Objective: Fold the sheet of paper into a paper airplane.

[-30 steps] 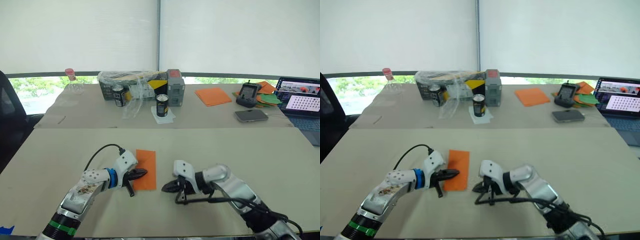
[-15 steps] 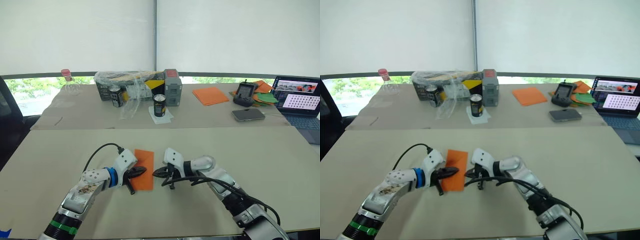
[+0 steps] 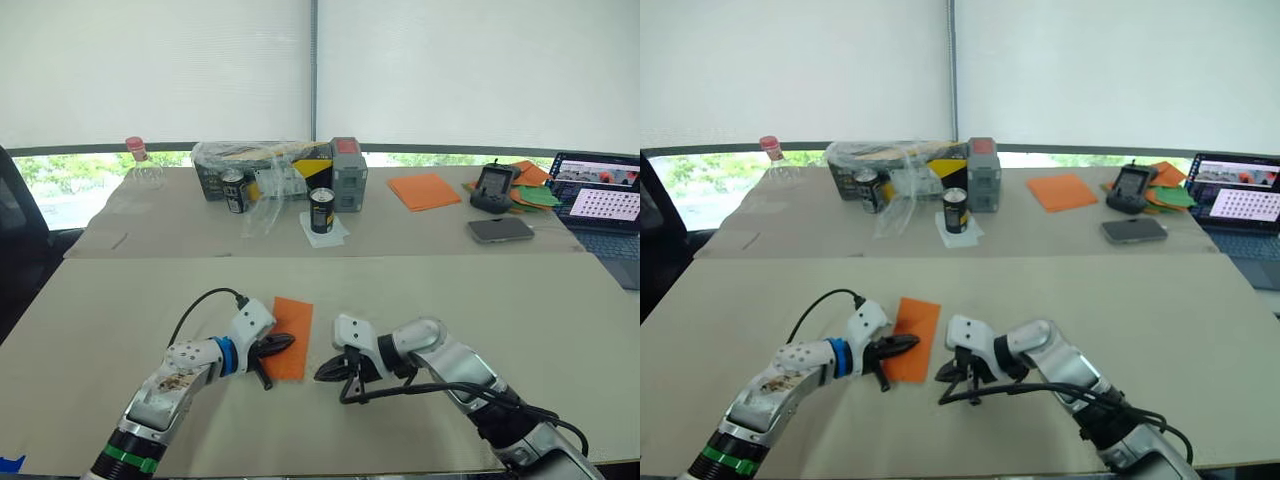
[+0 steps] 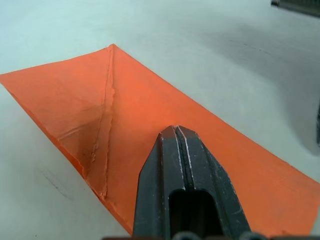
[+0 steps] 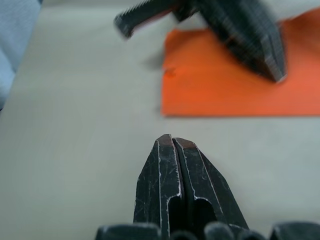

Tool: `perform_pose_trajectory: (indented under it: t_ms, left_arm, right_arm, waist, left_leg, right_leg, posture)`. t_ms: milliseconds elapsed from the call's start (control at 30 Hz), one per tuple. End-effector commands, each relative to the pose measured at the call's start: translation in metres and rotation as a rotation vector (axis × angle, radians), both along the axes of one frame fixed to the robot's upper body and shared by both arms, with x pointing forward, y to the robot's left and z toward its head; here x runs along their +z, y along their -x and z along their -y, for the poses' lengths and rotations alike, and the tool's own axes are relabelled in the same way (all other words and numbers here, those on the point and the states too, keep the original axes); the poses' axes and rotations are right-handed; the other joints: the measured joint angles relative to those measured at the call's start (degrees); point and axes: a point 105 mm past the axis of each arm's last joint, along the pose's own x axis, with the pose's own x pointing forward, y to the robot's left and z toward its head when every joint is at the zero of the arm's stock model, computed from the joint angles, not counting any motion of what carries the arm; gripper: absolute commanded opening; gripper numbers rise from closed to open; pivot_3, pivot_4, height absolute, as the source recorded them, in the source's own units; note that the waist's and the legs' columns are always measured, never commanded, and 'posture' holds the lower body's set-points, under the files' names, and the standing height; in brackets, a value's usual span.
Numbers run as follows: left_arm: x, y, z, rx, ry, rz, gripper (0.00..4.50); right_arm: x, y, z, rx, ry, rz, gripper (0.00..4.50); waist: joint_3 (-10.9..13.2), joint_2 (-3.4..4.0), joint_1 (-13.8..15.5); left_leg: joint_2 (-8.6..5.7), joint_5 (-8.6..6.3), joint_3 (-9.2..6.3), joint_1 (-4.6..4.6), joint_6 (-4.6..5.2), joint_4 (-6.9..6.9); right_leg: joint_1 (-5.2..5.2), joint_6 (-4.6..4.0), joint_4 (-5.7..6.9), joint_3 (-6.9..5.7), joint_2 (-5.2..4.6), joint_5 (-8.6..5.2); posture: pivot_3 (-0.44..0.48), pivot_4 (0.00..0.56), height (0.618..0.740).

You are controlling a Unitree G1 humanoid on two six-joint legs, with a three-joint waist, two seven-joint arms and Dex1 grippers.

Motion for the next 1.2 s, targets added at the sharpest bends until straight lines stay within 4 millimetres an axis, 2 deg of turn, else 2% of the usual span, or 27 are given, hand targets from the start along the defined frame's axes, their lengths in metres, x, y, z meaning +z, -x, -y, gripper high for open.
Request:
perform_pose_trajectory:
  t_ms: [33, 167, 267, 467, 600, 867, 1067, 1133, 1200]
  left_arm:
    - [-0.013, 0.003, -0.007, 0.039, -0.011, -0.065, 0.00]
    - [-0.010, 0.002, -0.011, 0.052, -0.012, -0.062, 0.00]
    - [-0.008, 0.002, -0.013, 0.058, -0.011, -0.061, 0.00]
    - [0.002, 0.001, -0.022, 0.105, 0.016, -0.050, 0.00]
    - [0.012, 0.002, -0.037, 0.183, 0.078, -0.055, 0.00]
    - [0.040, -0.012, -0.073, 0.363, 0.221, -0.031, 0.00]
    - [0.034, -0.005, -0.059, 0.272, 0.183, -0.070, 0.00]
    - [0.035, -0.007, -0.058, 0.268, 0.186, -0.068, 0.00]
    - [0.036, -0.008, -0.057, 0.266, 0.188, -0.068, 0.00]
  right_arm:
    - [0.012, -0.007, -0.011, -0.004, -0.057, 0.033, 0.03]
    - [0.003, -0.012, -0.026, -0.029, -0.091, 0.018, 0.03]
    - [-0.013, -0.011, -0.033, -0.027, -0.068, -0.004, 0.03]
    - [-0.052, -0.008, -0.032, -0.048, 0.034, -0.062, 0.03]
    - [-0.063, -0.006, -0.031, -0.055, 0.054, -0.090, 0.03]
    - [-0.059, -0.010, -0.034, -0.056, 0.038, -0.088, 0.03]
    - [-0.053, -0.013, -0.038, -0.063, 0.017, -0.070, 0.03]
    - [-0.047, -0.016, -0.038, -0.070, 0.002, -0.049, 0.03]
    - [-0.031, -0.020, -0.037, -0.075, -0.031, -0.012, 0.03]
  waist:
    - [0.0, 0.00, 0.1]
    - [0.0, 0.00, 0.1]
    - [0.0, 0.00, 0.1]
    - [0.0, 0.01, -0.6]
    - [0.0, 0.01, -1.1]
    - [0.0, 0.01, -1.4]
    - [0.0, 0.02, -1.4]
    - [0.0, 0.02, -1.4]
    - [0.0, 0.02, -1.4]
  left_leg:
    - [0.00, 0.00, -0.03, -0.01, 0.00, 0.00]
    - [-0.03, 0.01, -0.08, -0.22, -0.02, 0.00]
    - [-0.06, 0.12, -0.05, -0.54, -0.20, 0.01]
    - [-0.02, 0.12, -0.07, -0.50, -0.21, 0.00]
    - [0.01, 0.12, -0.19, -0.40, -0.21, -0.01]
    - [-0.01, 0.12, -0.38, -0.38, -0.21, -0.01]
    - [-0.03, 0.12, -0.38, -0.38, -0.23, -0.02]
    - [-0.03, 0.12, -0.38, -0.39, -0.25, -0.02]
    - [-0.02, 0.12, -0.39, -0.41, -0.25, -0.02]
  right_leg:
    - [0.00, 0.00, 0.00, -0.02, 0.02, 0.00]
    - [-0.22, 0.00, 0.02, -0.06, -0.02, 0.00]
    - [-0.67, -0.02, 0.20, 0.01, -0.05, 0.02]
    - [-0.69, -0.04, 0.24, 0.01, 0.02, 0.03]
    - [-0.64, -0.07, 0.30, 0.02, 0.11, 0.04]
    - [-0.68, -0.11, 0.37, 0.01, 0.17, 0.06]
    - [-0.69, -0.12, 0.36, 0.03, 0.14, 0.07]
    - [-0.70, -0.12, 0.35, 0.03, 0.14, 0.07]
    - [-0.73, -0.13, 0.36, 0.03, 0.14, 0.07]
  posture:
    - [0.000, 0.150, 0.740]
    - [0.000, 0.150, 0.740]
    - [0.000, 0.150, 0.740]
    - [0.000, 0.150, 0.740]
    - [0.000, 0.150, 0.740]
    - [0.000, 0.150, 0.740]
    - [0.000, 0.150, 0.740]
    - [0.000, 0.150, 0.740]
    - [0.000, 0.150, 0.740]
